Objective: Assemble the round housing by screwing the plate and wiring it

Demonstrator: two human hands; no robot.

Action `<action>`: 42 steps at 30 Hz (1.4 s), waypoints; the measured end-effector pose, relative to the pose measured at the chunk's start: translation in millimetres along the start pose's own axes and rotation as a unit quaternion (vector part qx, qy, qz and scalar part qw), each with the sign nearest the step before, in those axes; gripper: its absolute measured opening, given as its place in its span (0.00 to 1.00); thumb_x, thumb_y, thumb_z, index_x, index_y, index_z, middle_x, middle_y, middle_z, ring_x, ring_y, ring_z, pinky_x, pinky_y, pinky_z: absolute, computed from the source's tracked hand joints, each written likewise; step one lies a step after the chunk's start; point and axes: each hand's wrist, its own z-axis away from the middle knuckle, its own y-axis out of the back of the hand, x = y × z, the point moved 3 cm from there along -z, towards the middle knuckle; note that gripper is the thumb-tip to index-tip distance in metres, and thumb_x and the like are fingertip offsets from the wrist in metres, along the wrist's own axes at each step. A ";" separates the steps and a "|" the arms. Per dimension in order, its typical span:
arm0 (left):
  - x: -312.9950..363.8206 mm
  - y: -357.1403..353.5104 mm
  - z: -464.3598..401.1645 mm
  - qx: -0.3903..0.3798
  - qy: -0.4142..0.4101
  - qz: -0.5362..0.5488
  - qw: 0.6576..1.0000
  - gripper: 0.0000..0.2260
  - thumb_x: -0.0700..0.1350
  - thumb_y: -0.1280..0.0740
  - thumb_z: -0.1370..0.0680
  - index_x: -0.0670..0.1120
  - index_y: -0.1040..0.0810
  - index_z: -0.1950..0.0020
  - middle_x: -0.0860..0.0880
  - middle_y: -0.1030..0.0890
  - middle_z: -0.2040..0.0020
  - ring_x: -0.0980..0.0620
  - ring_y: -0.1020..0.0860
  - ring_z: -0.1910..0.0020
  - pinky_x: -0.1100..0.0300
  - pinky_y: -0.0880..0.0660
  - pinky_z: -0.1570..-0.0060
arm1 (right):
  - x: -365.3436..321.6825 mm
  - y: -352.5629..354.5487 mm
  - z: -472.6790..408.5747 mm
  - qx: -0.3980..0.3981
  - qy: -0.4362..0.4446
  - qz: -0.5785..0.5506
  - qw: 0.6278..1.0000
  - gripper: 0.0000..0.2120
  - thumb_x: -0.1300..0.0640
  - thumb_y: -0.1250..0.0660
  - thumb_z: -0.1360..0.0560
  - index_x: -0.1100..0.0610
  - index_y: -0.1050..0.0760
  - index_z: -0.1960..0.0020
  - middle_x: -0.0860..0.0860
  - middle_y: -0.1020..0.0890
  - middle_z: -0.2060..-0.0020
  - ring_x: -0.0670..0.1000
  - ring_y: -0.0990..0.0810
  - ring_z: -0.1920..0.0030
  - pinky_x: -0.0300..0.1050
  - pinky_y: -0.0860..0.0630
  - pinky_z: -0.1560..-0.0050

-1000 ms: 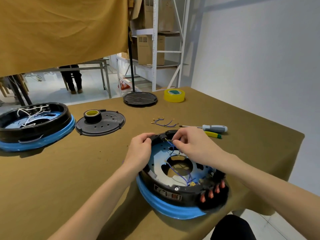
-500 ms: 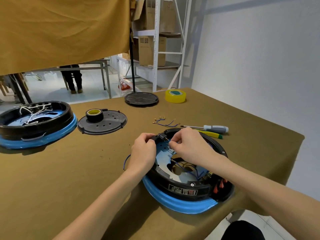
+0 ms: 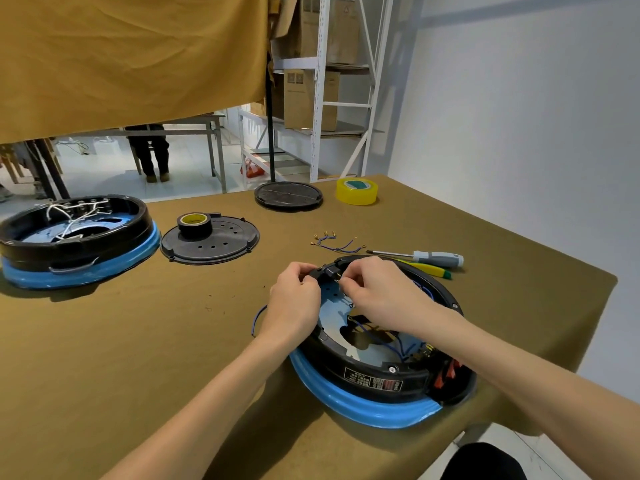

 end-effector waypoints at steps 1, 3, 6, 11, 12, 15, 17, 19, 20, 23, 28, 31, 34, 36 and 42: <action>1.4 2.0 1.3 -0.004 -0.024 -0.020 1.000 0.12 0.40 0.41 0.18 0.53 0.25 0.38 0.50 0.21 0.41 0.55 0.23 0.45 0.57 0.24 0.49 | 0.9 1.6 0.4 -0.007 0.002 -0.023 1.000 0.11 0.54 0.39 0.16 0.52 0.21 0.53 0.48 0.18 0.66 0.48 0.23 0.68 0.45 0.28 0.65; 8.6 8.8 2.9 0.003 -0.116 -0.089 0.989 0.14 0.41 0.36 0.20 0.56 0.23 0.36 0.54 0.22 0.40 0.52 0.25 0.38 0.49 0.27 0.36 | 3.4 4.9 -0.1 -0.026 -0.013 -0.137 0.990 0.12 0.57 0.41 0.15 0.55 0.22 0.54 0.48 0.18 0.69 0.46 0.24 0.73 0.41 0.27 0.70; 24.2 18.1 4.9 0.005 -0.234 -0.145 0.961 0.08 0.46 0.30 0.21 0.58 0.17 0.46 0.61 0.18 0.49 0.57 0.24 0.43 0.45 0.27 0.37 | 7.5 7.7 0.4 -0.098 -0.058 -0.337 0.935 0.12 0.58 0.42 0.14 0.58 0.23 0.53 0.49 0.26 0.73 0.46 0.34 0.78 0.37 0.37 0.77; 26.9 24.5 -1.8 -0.084 -0.233 -0.102 0.963 0.03 0.48 0.28 0.21 0.55 0.14 0.50 0.60 0.16 0.54 0.61 0.20 0.48 0.49 0.22 0.42 | 13.1 12.6 6.8 -0.107 -0.031 -0.330 0.937 0.09 0.56 0.37 0.16 0.58 0.21 0.51 0.49 0.26 0.72 0.45 0.35 0.77 0.36 0.38 0.76; 25.7 25.6 -3.7 -0.089 -0.229 -0.109 0.963 0.03 0.49 0.28 0.21 0.57 0.15 0.50 0.61 0.17 0.53 0.60 0.21 0.47 0.47 0.23 0.40 | 12.8 14.7 9.3 -0.077 -0.004 -0.277 0.958 0.08 0.55 0.35 0.17 0.57 0.20 0.51 0.48 0.23 0.72 0.44 0.31 0.76 0.36 0.34 0.75; 22.8 26.3 -8.4 -0.096 -0.214 -0.150 0.960 0.03 0.53 0.27 0.23 0.62 0.16 0.54 0.61 0.20 0.48 0.58 0.24 0.41 0.44 0.27 0.35 | 8.6 18.7 16.5 0.021 0.088 -0.063 0.994 0.07 0.52 0.31 0.20 0.50 0.21 0.56 0.45 0.19 0.69 0.43 0.23 0.69 0.38 0.27 0.66; 21.0 24.0 -9.6 -0.104 -0.206 -0.152 0.961 0.05 0.52 0.26 0.23 0.64 0.17 0.54 0.61 0.21 0.47 0.61 0.25 0.41 0.49 0.27 0.36 | 3.9 16.8 19.7 0.039 0.099 0.030 0.994 0.08 0.50 0.32 0.21 0.49 0.22 0.58 0.44 0.19 0.66 0.45 0.22 0.64 0.44 0.24 0.62; 18.2 22.9 -11.7 -0.101 -0.202 -0.136 0.965 0.06 0.49 0.26 0.23 0.61 0.16 0.52 0.61 0.21 0.46 0.65 0.24 0.42 0.59 0.27 0.39 | -0.3 12.1 18.3 0.049 0.086 0.087 0.991 0.08 0.50 0.34 0.21 0.50 0.23 0.58 0.47 0.19 0.64 0.51 0.21 0.60 0.49 0.23 0.59; 16.4 22.6 -12.6 -0.100 -0.196 -0.120 0.968 0.07 0.46 0.27 0.21 0.59 0.15 0.48 0.61 0.20 0.45 0.66 0.24 0.42 0.63 0.27 0.40 | -1.3 10.2 16.2 0.050 0.075 0.090 0.992 0.09 0.50 0.34 0.21 0.51 0.22 0.58 0.49 0.19 0.63 0.53 0.21 0.59 0.49 0.23 0.58; 6.9 21.8 -15.5 -0.114 -0.121 -0.028 0.986 0.15 0.37 0.33 0.18 0.53 0.19 0.36 0.58 0.18 0.41 0.64 0.22 0.41 0.61 0.23 0.37 | -0.5 7.4 7.5 0.028 0.033 0.038 0.998 0.10 0.54 0.34 0.20 0.56 0.18 0.58 0.53 0.17 0.64 0.55 0.20 0.60 0.49 0.22 0.59; -0.8 17.2 -17.4 -0.116 -0.071 0.006 0.991 0.16 0.37 0.37 0.17 0.49 0.20 0.32 0.52 0.18 0.39 0.57 0.21 0.38 0.56 0.24 0.35 | 2.7 1.0 0.3 -0.007 0.015 -0.013 1.000 0.13 0.55 0.32 0.20 0.54 0.18 0.63 0.50 0.16 0.73 0.42 0.20 0.73 0.39 0.25 0.67; -1.5 15.8 -18.1 -0.113 -0.072 0.006 0.991 0.16 0.37 0.38 0.16 0.49 0.21 0.32 0.52 0.18 0.39 0.56 0.21 0.38 0.55 0.23 0.35 | 5.5 -2.4 -0.1 -0.007 0.004 -0.023 1.000 0.14 0.56 0.32 0.20 0.55 0.17 0.63 0.49 0.16 0.74 0.41 0.22 0.76 0.31 0.31 0.71; -2.7 15.4 -18.6 -0.112 -0.076 -0.001 0.991 0.16 0.37 0.38 0.16 0.49 0.21 0.32 0.51 0.18 0.39 0.55 0.21 0.38 0.55 0.23 0.35 | 5.8 -3.7 -0.5 -0.005 -0.001 -0.034 0.999 0.13 0.56 0.32 0.19 0.56 0.17 0.62 0.49 0.16 0.74 0.41 0.23 0.77 0.28 0.33 0.73; -3.3 14.7 -18.7 -0.110 -0.077 -0.003 0.991 0.16 0.37 0.38 0.16 0.48 0.21 0.31 0.50 0.18 0.38 0.55 0.21 0.37 0.54 0.24 0.34 | 5.4 -4.1 -0.4 -0.001 -0.001 -0.037 0.999 0.13 0.56 0.32 0.19 0.57 0.16 0.60 0.49 0.16 0.74 0.40 0.23 0.77 0.28 0.34 0.72; -4.1 15.1 -18.6 -0.102 -0.080 -0.009 0.992 0.16 0.37 0.38 0.16 0.49 0.21 0.32 0.51 0.18 0.39 0.55 0.21 0.38 0.54 0.23 0.35 | 3.5 -4.3 -0.5 -0.006 0.003 -0.041 0.999 0.12 0.56 0.33 0.19 0.56 0.16 0.59 0.49 0.16 0.73 0.39 0.24 0.77 0.28 0.34 0.73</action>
